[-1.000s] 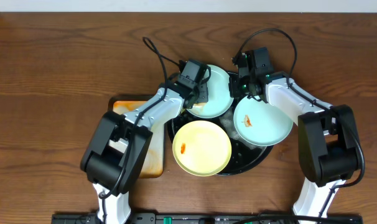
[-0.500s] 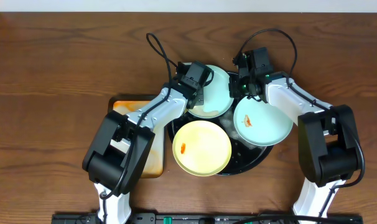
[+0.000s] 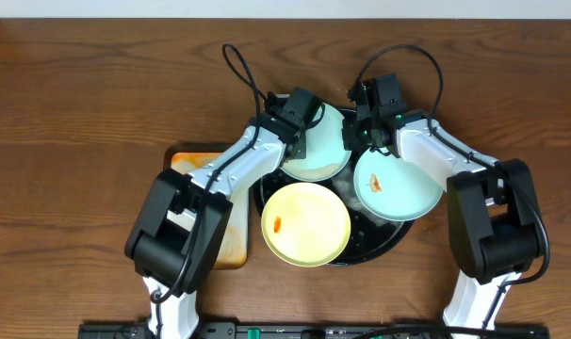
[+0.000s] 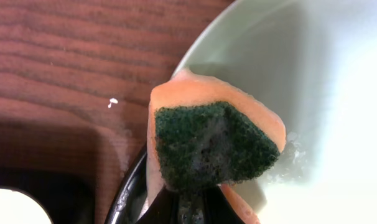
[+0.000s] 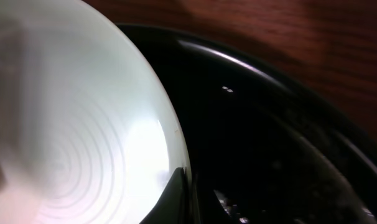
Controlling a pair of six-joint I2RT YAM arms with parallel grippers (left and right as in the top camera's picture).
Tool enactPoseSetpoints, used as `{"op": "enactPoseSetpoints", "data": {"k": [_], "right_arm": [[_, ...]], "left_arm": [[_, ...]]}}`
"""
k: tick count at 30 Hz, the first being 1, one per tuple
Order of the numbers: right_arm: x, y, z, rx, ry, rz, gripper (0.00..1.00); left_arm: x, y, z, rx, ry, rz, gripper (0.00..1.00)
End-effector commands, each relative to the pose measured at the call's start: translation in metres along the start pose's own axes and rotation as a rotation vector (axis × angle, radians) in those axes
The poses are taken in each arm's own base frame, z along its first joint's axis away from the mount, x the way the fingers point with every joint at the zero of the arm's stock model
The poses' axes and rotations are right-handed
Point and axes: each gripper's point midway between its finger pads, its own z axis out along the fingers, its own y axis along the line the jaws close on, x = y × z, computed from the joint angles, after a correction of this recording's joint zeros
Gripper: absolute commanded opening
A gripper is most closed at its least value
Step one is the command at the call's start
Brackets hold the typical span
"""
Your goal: Clean dirty plates on tray and stack at the side
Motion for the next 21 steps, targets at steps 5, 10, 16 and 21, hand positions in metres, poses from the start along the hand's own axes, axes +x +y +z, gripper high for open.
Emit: {"op": "enactPoseSetpoints", "data": {"k": [5,10,16,21], "right_arm": [[-0.021,-0.033,-0.018,0.193,-0.076,-0.033,0.01],[-0.044,-0.038,-0.052,0.27,-0.163,-0.085,0.01],[-0.067,-0.036,-0.094,0.32,-0.249,-0.193,0.01],[-0.079,-0.034,-0.13,0.401,-0.314,-0.243,0.01]], "left_arm": [[-0.02,0.015,-0.021,-0.039,-0.057,-0.05,0.09],[-0.018,0.016,-0.02,-0.045,-0.047,-0.059,0.09],[-0.013,0.013,-0.02,-0.026,-0.021,-0.079,0.09],[-0.006,0.002,-0.02,0.039,0.02,-0.08,0.09]]}}
